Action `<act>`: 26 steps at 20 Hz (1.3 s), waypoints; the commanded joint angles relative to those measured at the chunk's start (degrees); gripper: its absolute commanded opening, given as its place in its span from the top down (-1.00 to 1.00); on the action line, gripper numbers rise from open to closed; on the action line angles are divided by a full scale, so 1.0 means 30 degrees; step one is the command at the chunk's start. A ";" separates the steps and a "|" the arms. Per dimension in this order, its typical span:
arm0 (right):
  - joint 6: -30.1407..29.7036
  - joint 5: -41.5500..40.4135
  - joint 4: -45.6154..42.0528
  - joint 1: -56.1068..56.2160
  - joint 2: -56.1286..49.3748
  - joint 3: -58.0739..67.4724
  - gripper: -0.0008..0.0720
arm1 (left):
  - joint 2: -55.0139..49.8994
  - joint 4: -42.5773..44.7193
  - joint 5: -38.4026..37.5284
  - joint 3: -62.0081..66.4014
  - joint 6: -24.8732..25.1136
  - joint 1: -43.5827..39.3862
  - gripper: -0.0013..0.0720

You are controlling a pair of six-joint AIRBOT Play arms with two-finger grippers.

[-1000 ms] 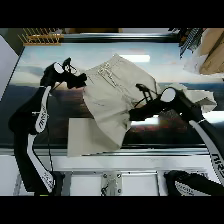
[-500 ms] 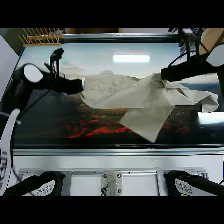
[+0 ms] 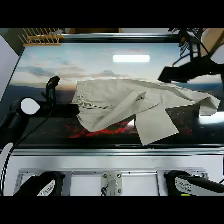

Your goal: Fold the clothes and pants, and hang the long-sleeved shirts on hangers.

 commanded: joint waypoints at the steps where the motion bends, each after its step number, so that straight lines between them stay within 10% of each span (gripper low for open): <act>1: -0.0437 0.0969 -0.0087 -0.3330 0.1698 -0.4619 -0.61 | 0.1960 0.0000 -0.1311 -0.2914 -0.0240 0.1501 0.94; 11: -0.0255 -0.0175 -0.0058 -0.9107 0.3228 -1.3784 -0.61 | 0.8714 -0.0182 -0.8429 -0.6965 -0.0750 0.1814 0.94; 12: -0.0270 -0.0393 0.0823 -0.9107 0.3249 -1.3784 -0.61 | 0.9071 -0.0182 -0.8138 -0.6798 -0.0758 0.1843 0.43; 13: -0.0328 -0.0627 0.1763 -0.9114 0.3322 -1.3784 -0.60 | 0.9224 -0.0175 -0.7555 -0.6324 -0.0772 0.1989 -0.64; 14: -0.0350 -0.0918 0.2696 -0.9107 0.3446 -1.3784 -0.61 | 0.9100 -0.0117 -0.6776 -0.5595 -0.0889 0.2317 -0.91; 26: -0.1603 -0.0255 0.5617 -0.9027 0.4364 -1.3784 -0.60 | -1.1438 -0.0248 -0.2208 0.8102 0.3432 0.9486 -0.86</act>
